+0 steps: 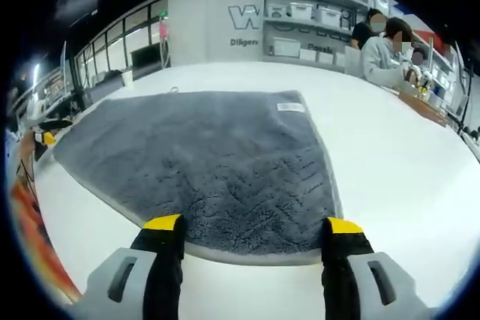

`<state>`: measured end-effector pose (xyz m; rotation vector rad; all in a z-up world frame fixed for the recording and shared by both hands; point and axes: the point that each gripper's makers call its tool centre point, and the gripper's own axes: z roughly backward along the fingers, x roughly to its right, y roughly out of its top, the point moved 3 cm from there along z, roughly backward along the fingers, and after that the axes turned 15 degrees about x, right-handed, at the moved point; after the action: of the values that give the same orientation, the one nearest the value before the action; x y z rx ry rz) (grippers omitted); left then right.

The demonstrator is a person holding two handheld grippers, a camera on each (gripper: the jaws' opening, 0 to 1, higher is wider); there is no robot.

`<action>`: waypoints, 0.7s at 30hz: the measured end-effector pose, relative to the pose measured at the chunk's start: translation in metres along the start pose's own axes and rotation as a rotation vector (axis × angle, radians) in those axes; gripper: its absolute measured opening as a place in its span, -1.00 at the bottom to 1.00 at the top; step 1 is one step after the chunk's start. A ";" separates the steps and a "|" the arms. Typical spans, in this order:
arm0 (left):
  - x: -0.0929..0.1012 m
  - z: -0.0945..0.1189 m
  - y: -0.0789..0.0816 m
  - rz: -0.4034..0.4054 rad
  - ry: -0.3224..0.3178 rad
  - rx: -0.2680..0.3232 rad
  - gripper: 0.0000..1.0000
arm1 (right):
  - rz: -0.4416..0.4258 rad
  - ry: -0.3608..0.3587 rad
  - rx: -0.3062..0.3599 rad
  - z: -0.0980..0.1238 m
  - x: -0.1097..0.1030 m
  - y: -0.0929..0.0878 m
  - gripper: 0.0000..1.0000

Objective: Open the folded towel by lifting each exposed corner and separating the folded layers until the towel lies flat within the target outline without major curled edges

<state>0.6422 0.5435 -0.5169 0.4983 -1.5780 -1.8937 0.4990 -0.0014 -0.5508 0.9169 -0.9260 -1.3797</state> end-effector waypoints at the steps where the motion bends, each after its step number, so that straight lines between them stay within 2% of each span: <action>1: 0.000 0.001 0.000 0.000 0.004 0.000 0.93 | -0.002 -0.002 0.000 0.001 0.000 0.000 0.47; 8: -0.002 0.008 0.003 0.002 0.022 0.012 0.93 | 0.026 -0.022 0.008 0.000 0.001 0.004 0.58; 12: -0.001 0.013 0.003 -0.001 0.030 0.015 0.93 | 0.023 -0.047 0.039 0.007 0.004 0.012 0.59; 21: -0.002 0.031 0.002 0.003 0.064 0.031 0.93 | 0.034 -0.044 0.052 0.021 -0.004 0.017 0.84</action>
<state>0.6248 0.5677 -0.5085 0.5646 -1.5679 -1.8354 0.4861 0.0031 -0.5269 0.9096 -1.0108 -1.3571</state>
